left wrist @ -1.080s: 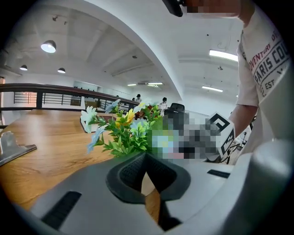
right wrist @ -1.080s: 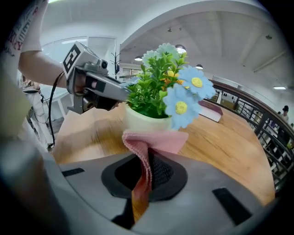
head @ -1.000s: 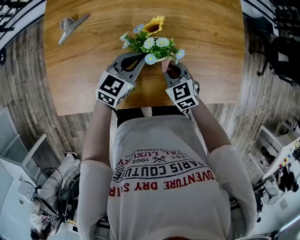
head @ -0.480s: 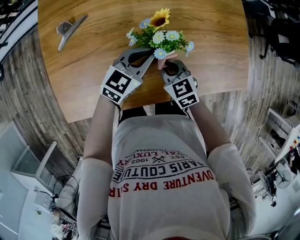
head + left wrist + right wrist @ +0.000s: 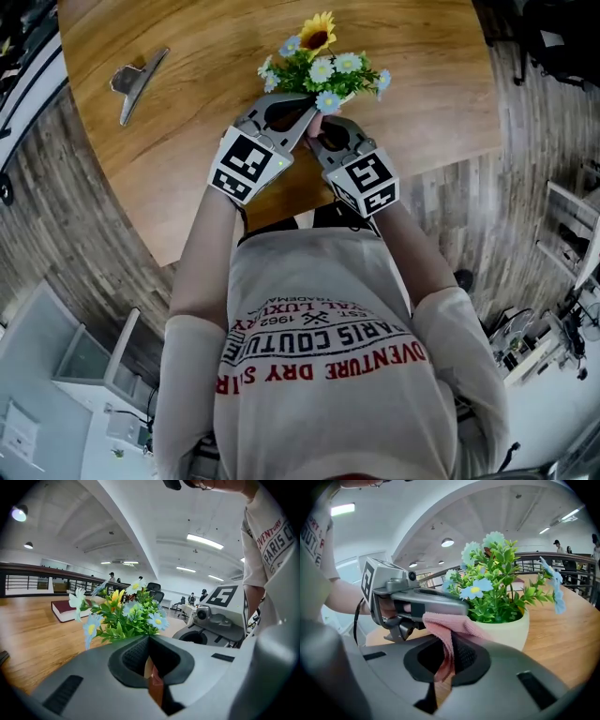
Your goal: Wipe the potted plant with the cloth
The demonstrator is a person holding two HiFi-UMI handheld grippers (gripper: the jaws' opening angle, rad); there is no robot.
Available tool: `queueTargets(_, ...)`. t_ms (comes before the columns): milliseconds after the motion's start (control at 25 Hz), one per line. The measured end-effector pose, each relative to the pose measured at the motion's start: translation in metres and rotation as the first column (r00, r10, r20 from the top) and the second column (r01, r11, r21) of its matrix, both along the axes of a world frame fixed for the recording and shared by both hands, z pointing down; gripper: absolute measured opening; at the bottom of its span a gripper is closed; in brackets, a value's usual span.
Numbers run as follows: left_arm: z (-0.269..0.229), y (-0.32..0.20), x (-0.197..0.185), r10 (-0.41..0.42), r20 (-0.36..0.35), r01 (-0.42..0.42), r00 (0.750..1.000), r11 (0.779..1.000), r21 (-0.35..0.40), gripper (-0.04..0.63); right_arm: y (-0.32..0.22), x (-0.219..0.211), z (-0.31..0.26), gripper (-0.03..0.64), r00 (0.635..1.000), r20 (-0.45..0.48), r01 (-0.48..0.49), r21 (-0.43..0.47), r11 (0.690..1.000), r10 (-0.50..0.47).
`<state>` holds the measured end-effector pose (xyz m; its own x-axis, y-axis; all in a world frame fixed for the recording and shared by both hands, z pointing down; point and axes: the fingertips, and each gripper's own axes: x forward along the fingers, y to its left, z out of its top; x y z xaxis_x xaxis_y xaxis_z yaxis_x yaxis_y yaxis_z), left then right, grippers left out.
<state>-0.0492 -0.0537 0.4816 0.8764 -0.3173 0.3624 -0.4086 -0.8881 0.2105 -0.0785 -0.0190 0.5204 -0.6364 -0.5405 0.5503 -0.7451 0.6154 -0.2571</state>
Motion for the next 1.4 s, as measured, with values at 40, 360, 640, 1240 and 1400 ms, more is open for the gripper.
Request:
queueTargets(40, 0.000, 0.000, 0.000, -0.011, -0.003, 0.010, 1.000, 1.000, -0.016, 0.015, 0.001, 0.001, -0.002, 0.037, 1.000, 0.007, -0.018, -0.001, 1.000, 0.018)
queueTargets(360, 0.002, 0.008, -0.003, -0.103, 0.015, 0.103, 0.995, 0.994, -0.036, 0.015, 0.013, 0.040, -0.004, 0.037, 0.994, 0.012, -0.105, -0.021, 0.994, 0.106)
queueTargets(640, -0.002, 0.014, -0.005, -0.274, -0.001, 0.274, 0.962, 0.961, -0.036, 0.015, 0.001, 0.123, 0.003, 0.037, 0.983, -0.022, -0.183, -0.068, 0.981, 0.182)
queueTargets(1240, 0.012, 0.008, -0.006, -0.560, 0.046, 0.562, 0.827, 0.822, -0.088, 0.015, -0.100, 0.146, 0.002, 0.037, 0.936, -0.153, 0.326, 0.034, 0.945, -0.317)
queueTargets(1400, 0.011, 0.006, -0.010, -0.627, 0.053, 0.629, 0.777, 0.772, -0.087, 0.015, -0.121, 0.122, 0.005, 0.037, 0.836, -0.206, 0.528, 0.056, 0.847, -0.508)
